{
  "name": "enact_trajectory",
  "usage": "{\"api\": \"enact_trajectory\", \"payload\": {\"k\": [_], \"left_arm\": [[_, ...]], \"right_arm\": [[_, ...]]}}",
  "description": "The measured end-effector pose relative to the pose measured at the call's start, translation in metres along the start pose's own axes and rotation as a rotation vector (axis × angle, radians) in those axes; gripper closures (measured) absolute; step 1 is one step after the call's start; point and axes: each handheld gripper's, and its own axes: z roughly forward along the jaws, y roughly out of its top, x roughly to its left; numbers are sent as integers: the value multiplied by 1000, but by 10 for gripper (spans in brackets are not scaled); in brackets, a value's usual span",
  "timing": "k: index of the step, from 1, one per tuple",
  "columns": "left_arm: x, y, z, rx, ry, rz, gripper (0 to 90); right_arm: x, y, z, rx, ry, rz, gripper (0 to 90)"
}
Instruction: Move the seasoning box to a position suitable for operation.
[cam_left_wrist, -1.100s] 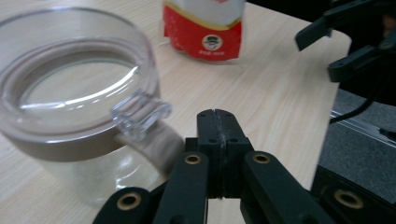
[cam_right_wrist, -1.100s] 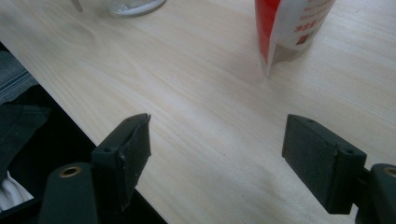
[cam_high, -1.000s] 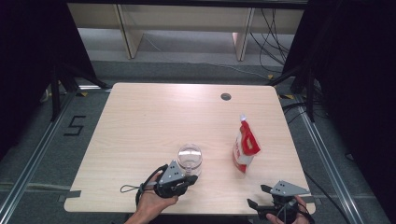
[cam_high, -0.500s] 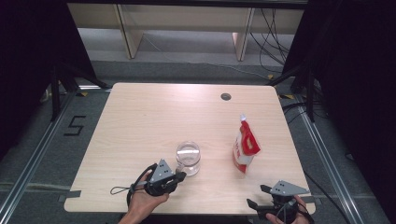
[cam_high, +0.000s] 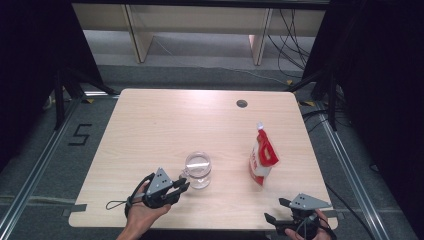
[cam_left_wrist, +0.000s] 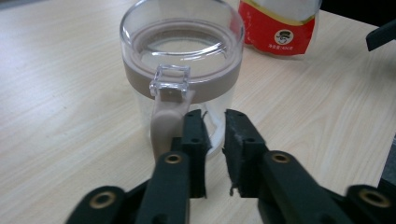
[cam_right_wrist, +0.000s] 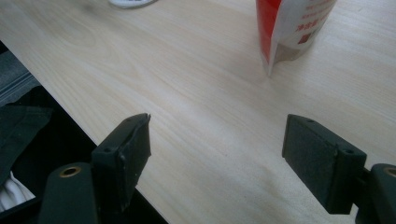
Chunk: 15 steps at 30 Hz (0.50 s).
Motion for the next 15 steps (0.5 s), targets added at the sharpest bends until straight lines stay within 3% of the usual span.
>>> {"api": "enact_trajectory", "payload": {"k": [2,8,9,14,15], "left_arm": [[0,0,-8,-14,26,1,741],[13,-2,-4,-12,61,-35,646],[15,-2,-3,-2,68,-15,644],[20,-1,4,9,43,-13,629],[22,0,8,17,32,17,643]], "right_arm": [[0,0,0,0,0,-1,243],[0,0,1,4,4,-14,243],[0,0,1,6,7,-15,243],[-1,0,2,-4,7,-21,243],[0,0,2,4,18,-10,243]]}}
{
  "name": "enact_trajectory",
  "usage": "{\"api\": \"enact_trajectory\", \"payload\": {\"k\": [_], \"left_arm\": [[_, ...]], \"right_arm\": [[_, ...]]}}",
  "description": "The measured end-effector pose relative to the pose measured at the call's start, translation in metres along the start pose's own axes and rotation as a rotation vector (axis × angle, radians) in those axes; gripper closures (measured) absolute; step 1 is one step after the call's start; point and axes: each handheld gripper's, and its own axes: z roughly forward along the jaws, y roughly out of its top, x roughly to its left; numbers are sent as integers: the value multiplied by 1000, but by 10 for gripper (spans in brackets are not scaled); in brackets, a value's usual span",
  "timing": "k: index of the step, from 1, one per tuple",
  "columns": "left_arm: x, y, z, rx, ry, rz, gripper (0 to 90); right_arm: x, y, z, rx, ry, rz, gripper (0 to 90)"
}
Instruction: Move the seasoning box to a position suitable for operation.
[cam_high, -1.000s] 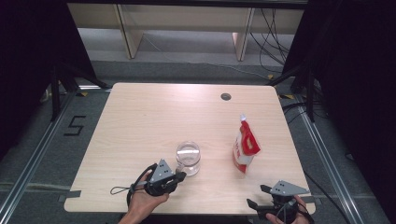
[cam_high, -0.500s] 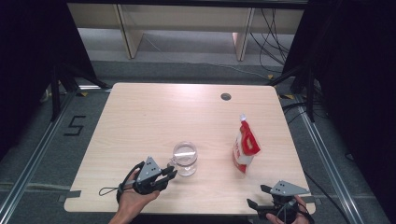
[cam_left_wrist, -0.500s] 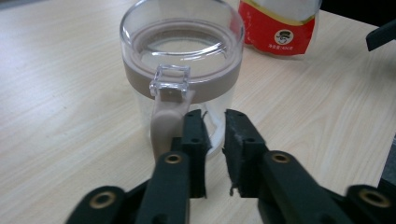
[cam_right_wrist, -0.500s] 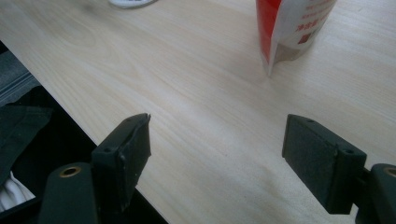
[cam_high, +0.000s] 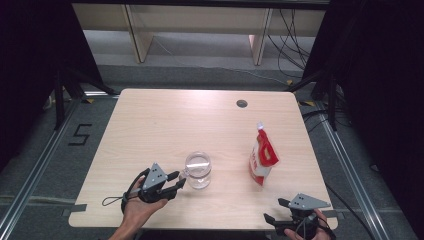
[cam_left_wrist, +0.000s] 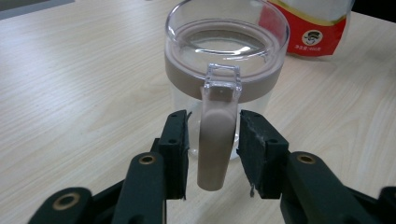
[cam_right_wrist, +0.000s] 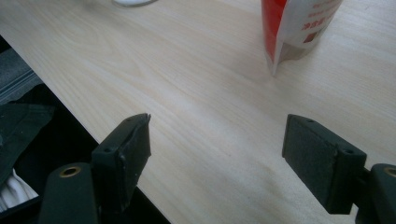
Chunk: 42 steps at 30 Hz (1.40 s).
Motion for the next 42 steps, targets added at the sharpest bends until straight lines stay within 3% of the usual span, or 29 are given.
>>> {"api": "enact_trajectory", "payload": {"k": [1,2,3,4,5,6,7,9,10,11,12,15,17,19,21,24,27,30,34,35,42], "left_arm": [[-1,0,2,3,-9,-11,659],[-1,0,4,1,-17,-12,680],[-1,1,4,-1,-21,1,708],[0,2,5,-1,-27,23,714],[0,2,5,4,-33,50,723],[0,2,5,4,-33,50,725],[0,3,6,9,-36,53,726],[3,3,7,-5,-62,81,727],[3,3,7,-5,-62,81,727],[4,2,9,-9,-88,55,728],[4,2,9,-9,-88,55,728],[5,3,13,-12,-130,74,728],[5,4,13,-5,-132,91,728],[4,5,17,-14,-170,90,728],[4,6,21,-17,-230,117,728],[4,9,22,-7,-241,136,728],[7,10,26,-12,-279,162,728],[6,10,27,-12,-283,155,728],[5,10,29,-22,-319,164,728],[4,11,30,-22,-334,170,728],[5,12,30,-10,-349,165,726]], "right_arm": [[2,0,0,3,-1,21,243],[0,0,0,-5,-10,-15,243],[0,0,-1,-2,-11,-11,243],[2,0,0,6,1,24,243],[2,0,-1,7,1,23,243],[2,0,-1,7,1,23,243],[0,0,-1,-4,-23,-17,243],[0,0,0,-3,-21,-20,243],[0,0,1,-6,-2,-13,243],[3,0,0,6,-1,23,243],[3,0,0,10,-11,29,243],[2,0,0,-2,-14,0,243],[0,1,0,3,-14,-4,243],[0,1,1,-5,-15,-12,242],[2,1,1,-2,-7,-2,242],[2,1,1,1,-5,-1,243],[0,1,2,-4,-6,-18,242],[0,1,2,-7,-5,-19,243],[1,1,2,-3,3,-10,242],[1,2,1,-7,-15,-30,242],[1,2,1,-10,-14,-35,242]]}}
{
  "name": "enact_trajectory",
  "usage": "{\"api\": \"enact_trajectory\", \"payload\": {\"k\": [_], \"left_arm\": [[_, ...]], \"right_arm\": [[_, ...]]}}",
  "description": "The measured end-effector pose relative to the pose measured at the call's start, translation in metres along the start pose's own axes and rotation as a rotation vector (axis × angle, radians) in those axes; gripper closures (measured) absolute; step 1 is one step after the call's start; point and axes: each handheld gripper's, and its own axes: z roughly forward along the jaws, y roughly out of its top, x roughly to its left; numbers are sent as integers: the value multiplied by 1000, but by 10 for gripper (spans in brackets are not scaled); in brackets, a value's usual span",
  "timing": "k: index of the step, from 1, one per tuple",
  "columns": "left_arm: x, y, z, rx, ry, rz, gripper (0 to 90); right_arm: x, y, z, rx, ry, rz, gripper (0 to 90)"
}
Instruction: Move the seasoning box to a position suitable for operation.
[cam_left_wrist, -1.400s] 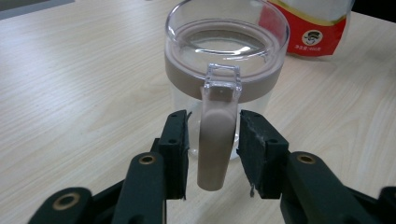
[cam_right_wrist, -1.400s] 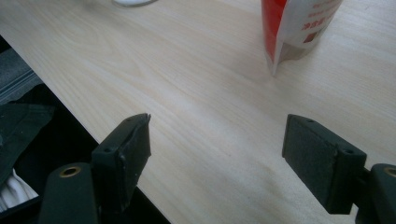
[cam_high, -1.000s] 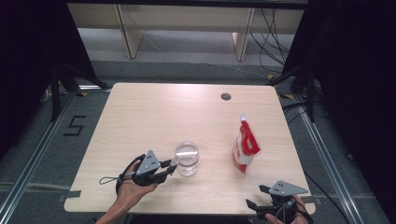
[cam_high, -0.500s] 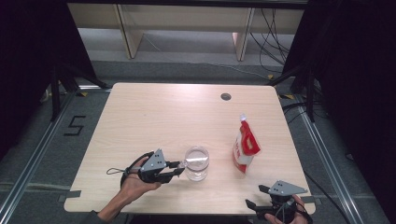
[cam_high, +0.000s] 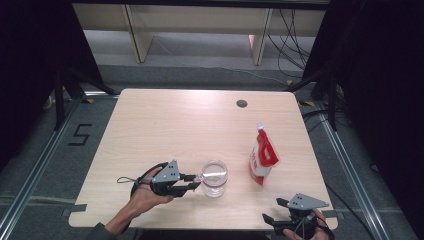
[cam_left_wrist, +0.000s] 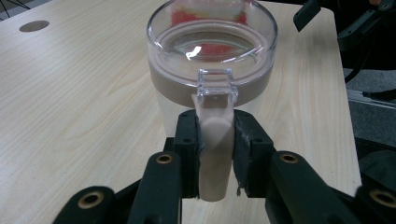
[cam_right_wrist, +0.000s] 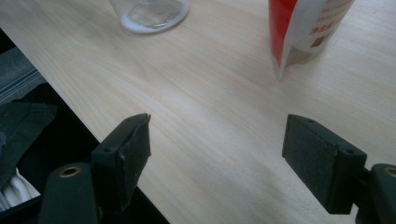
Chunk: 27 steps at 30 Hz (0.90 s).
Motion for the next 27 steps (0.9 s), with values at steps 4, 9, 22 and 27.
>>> {"api": "enact_trajectory", "payload": {"k": [4,9,22,27], "left_arm": [[0,0,0,2,5,2,723],[-1,-1,0,6,37,-12,675],[-10,4,-12,-20,62,-68,459],[-16,10,-24,-67,67,-109,492]], "right_arm": [[1,0,0,5,7,1,242],[2,0,0,8,18,22,242],[1,0,0,-4,3,-3,240],[2,1,0,-4,11,4,200]]}}
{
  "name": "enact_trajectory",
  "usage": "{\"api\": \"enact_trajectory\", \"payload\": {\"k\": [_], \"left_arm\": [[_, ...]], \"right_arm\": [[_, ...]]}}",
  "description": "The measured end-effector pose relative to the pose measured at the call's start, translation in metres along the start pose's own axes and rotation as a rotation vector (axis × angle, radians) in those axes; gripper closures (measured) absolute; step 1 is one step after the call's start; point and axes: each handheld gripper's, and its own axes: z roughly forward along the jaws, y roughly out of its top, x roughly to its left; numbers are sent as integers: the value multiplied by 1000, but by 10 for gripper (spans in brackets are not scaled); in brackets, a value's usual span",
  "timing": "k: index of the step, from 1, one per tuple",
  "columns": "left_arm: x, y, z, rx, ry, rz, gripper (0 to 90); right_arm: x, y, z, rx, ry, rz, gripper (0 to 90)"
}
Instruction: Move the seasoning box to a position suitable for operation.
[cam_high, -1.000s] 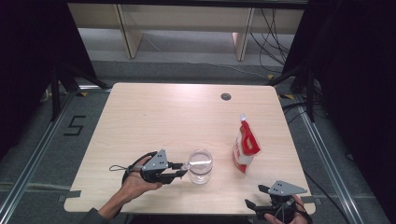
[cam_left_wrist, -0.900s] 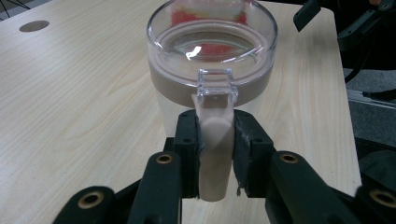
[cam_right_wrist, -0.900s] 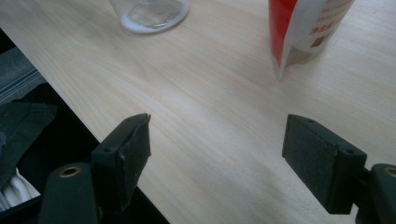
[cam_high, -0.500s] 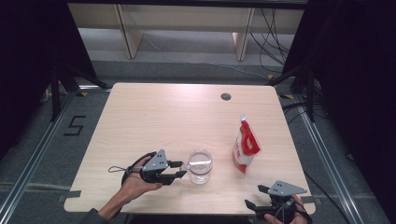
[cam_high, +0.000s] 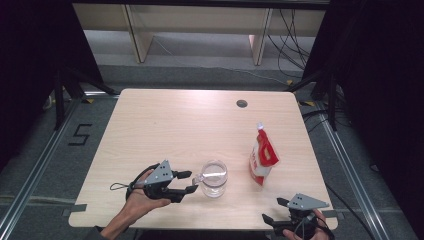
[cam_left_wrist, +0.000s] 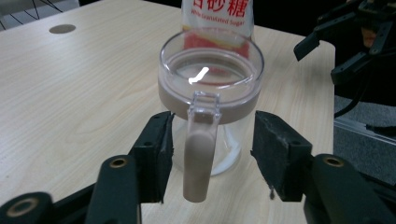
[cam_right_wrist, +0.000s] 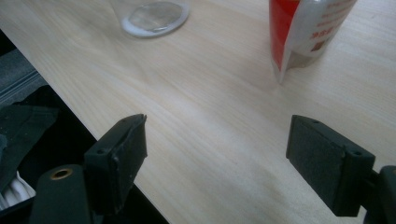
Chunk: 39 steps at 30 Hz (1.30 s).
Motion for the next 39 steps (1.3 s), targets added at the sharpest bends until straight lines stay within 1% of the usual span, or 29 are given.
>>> {"api": "enact_trajectory", "payload": {"k": [1,2,3,4,5,6,7,9,11,12,14,15,17,18,19,20,21,23,24,27,28,30,31,32,34,36,37,38,39], "left_arm": [[0,0,0,0,0,0,506],[-1,2,-3,-16,9,-38,519],[-1,2,-3,-16,9,-38,532],[-1,4,-6,-27,17,-69,555],[-1,4,-6,-27,17,-69,575],[-2,5,-9,-41,18,-90,613],[-1,6,-10,-44,25,-66,644],[-2,8,-11,-50,34,-74,712],[-3,9,-11,-48,45,-70,769],[-5,11,-10,-60,51,-100,788],[-6,12,-9,-60,49,-107,820],[-7,15,-7,-49,48,-76,827],[-8,17,-5,-50,48,-75,842],[-9,18,-3,-49,44,-79,849],[-10,19,-1,-45,44,-83,849],[-12,20,1,-37,54,-89,854],[-12,20,3,-38,50,-88,859],[-11,21,6,-32,52,-67,863],[-11,22,6,-33,57,-75,869],[-10,22,8,-32,64,-84,876],[-11,22,9,-33,72,-103,878],[-10,22,10,-33,72,-86,880],[-10,22,10,-33,72,-86,880],[-12,21,10,-34,77,-102,881],[-10,21,10,-42,69,-82,881],[-11,21,10,-43,75,-94,881],[-11,21,9,-39,84,-103,883],[-10,21,8,-34,89,-86,884],[-10,21,8,-34,89,-86,885]], "right_arm": [[0,0,0,0,0,0,200],[3,0,1,-12,10,27,167],[3,0,1,-12,10,27,167],[5,1,-1,-22,18,38,171],[5,1,-1,-22,18,38,171],[2,2,0,-37,10,3,178],[2,2,-1,-37,18,13,178],[1,2,-1,-38,11,0,186],[1,2,0,-39,23,3,187],[0,2,-1,-48,24,-16,200],[0,1,-2,-49,22,3,208],[3,1,-2,-36,22,33,210],[1,1,-2,-45,11,19,214],[-3,1,-2,-56,-2,-16,218],[-3,1,-2,-56,-2,-16,218],[0,0,-3,-47,8,28,220],[-2,0,-2,-58,2,-1,222],[-2,0,-3,-54,4,-3,226],[-1,-1,-3,-48,7,13,229],[-1,-1,-4,-44,10,12,230],[0,-2,-5,-41,10,31,230],[1,-3,-5,-42,5,32,232],[1,-3,-5,-42,5,32,232],[-2,-3,-5,-54,4,1,233],[0,-3,-6,-43,5,18,235],[-2,-2,-6,-48,-2,-8,236],[-2,-3,-6,-47,-2,-8,236],[0,-3,-5,-45,4,22,236],[0,-3,-5,-45,4,22,236]]}}
